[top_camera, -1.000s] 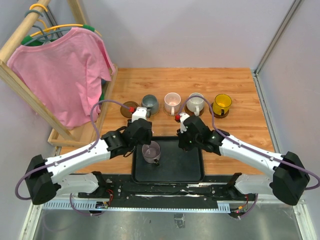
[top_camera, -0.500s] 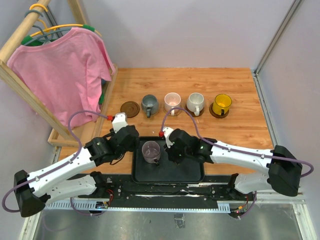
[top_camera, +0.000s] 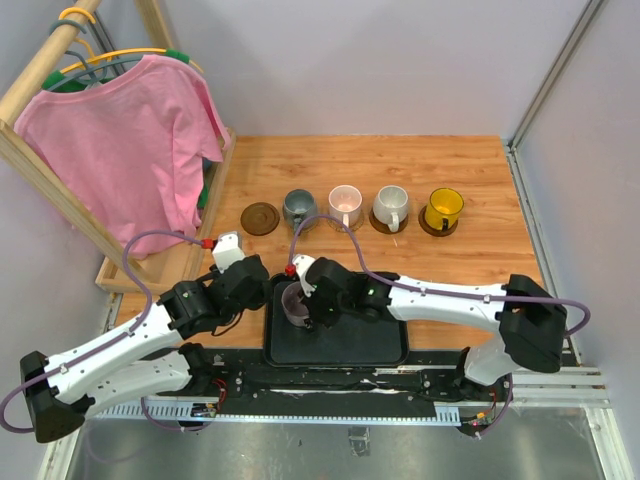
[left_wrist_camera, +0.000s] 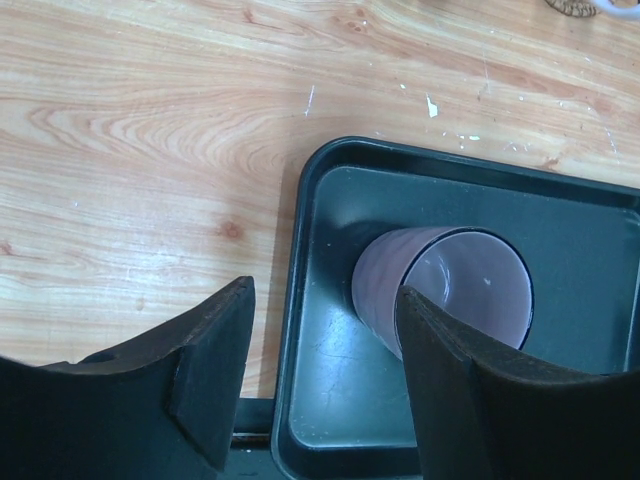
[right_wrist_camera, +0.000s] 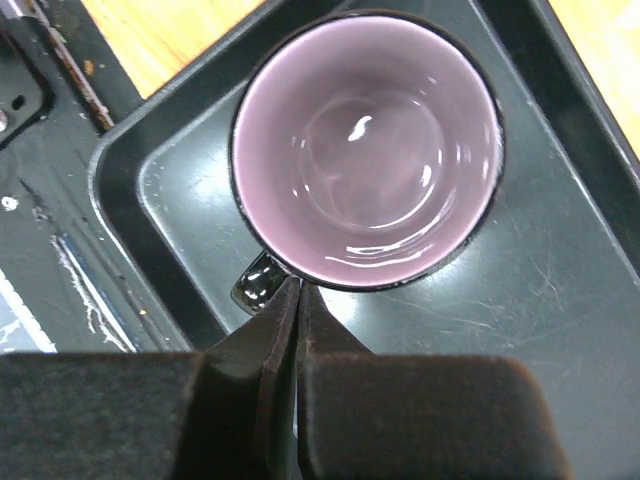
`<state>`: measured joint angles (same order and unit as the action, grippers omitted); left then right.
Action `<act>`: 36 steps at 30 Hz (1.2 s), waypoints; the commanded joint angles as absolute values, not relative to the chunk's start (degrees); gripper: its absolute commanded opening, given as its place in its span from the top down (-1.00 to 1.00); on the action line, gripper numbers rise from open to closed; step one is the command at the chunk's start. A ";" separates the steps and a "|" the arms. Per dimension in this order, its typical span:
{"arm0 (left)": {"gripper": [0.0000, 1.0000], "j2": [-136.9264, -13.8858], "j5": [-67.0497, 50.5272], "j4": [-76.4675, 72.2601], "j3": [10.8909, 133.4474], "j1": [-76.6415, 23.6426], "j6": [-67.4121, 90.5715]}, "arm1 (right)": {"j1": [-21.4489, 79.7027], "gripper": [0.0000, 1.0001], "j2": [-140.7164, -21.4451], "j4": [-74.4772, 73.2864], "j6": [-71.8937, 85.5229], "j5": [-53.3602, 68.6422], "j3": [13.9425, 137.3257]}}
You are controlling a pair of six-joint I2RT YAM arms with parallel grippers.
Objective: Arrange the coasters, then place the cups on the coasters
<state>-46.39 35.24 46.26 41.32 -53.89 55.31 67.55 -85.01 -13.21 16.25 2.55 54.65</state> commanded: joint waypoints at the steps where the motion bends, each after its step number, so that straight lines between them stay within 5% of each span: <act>1: -0.26 -46.16 37.47 46.66 41.15 -54.40 56.69 | 69.31 0.99 -87.07 -11.35 15.17 5.33 58.40; 13: -0.28 -45.29 38.12 46.82 41.55 -54.40 55.82 | 70.02 0.98 -91.51 -10.37 15.53 16.44 60.85; 23: -0.34 -43.83 35.51 44.12 41.94 -54.40 51.58 | 69.99 0.86 -78.61 -17.65 12.42 3.43 59.93; 26: -0.40 -43.82 32.21 42.44 42.08 -54.40 49.08 | 69.84 0.61 -72.97 -21.92 12.69 -6.37 58.28; 31: -0.63 -45.46 23.47 42.46 42.96 -54.45 47.58 | 68.29 -0.18 -63.98 -27.83 15.67 -21.31 54.72; 36: -0.73 -48.14 18.19 43.10 43.70 -55.91 47.36 | 65.18 -0.72 -55.28 -29.02 19.41 -37.37 50.78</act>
<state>-46.50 24.05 43.72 41.69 -54.39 48.60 67.83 -60.29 -24.99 15.73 -20.75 53.52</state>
